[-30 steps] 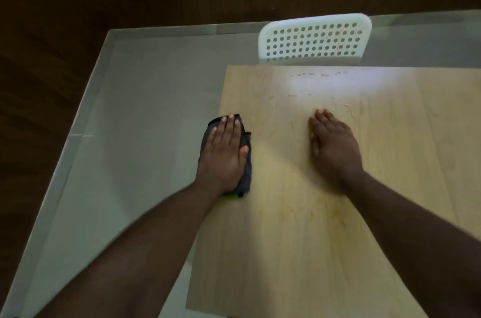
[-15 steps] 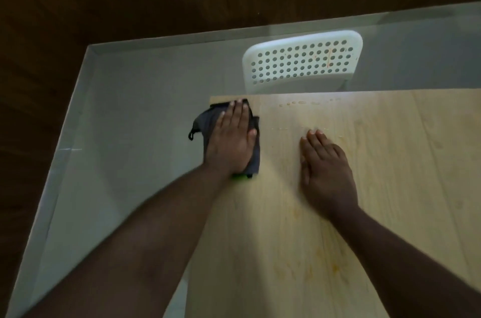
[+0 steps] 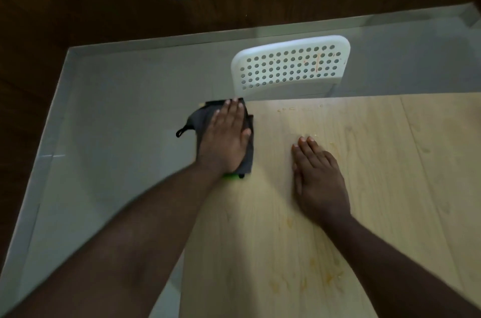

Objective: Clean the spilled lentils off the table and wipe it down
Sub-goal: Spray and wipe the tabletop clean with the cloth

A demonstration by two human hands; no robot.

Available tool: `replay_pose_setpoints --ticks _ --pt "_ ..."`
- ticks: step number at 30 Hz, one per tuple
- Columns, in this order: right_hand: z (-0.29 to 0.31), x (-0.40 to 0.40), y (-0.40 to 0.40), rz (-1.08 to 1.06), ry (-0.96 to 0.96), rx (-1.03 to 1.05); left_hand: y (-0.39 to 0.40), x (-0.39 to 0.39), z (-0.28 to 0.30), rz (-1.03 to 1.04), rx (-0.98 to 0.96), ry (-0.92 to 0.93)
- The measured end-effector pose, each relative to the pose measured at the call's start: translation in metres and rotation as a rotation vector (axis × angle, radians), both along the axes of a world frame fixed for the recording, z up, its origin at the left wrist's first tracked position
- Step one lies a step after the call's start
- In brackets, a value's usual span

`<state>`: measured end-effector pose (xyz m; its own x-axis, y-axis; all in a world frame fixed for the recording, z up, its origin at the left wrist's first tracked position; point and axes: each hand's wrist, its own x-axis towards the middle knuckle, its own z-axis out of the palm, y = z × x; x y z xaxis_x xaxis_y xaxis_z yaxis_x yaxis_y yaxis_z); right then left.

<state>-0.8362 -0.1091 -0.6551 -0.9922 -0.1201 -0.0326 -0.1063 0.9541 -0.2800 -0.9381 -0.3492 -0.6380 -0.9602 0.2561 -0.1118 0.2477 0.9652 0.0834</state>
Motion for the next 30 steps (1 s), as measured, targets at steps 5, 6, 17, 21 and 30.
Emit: replay_pose_setpoints --ticks 5,6,17,21,30 --pt "-0.001 0.002 0.003 -0.003 -0.001 -0.001 0.047 0.006 -0.002 -0.028 0.034 0.033" --pt "0.000 0.003 0.003 -0.003 -0.005 -0.002 0.054 0.029 -0.001 -0.111 0.017 0.045" --pt "0.002 0.001 0.000 -0.016 0.018 -0.012 -0.005 0.006 -0.001 0.038 -0.012 0.014" --pt "0.003 0.004 0.004 0.002 0.030 -0.034 0.038 0.060 -0.001 -0.025 0.057 0.038" --pt "0.006 0.004 0.000 0.023 0.046 -0.006 -0.018 0.098 -0.003 0.066 0.002 0.015"
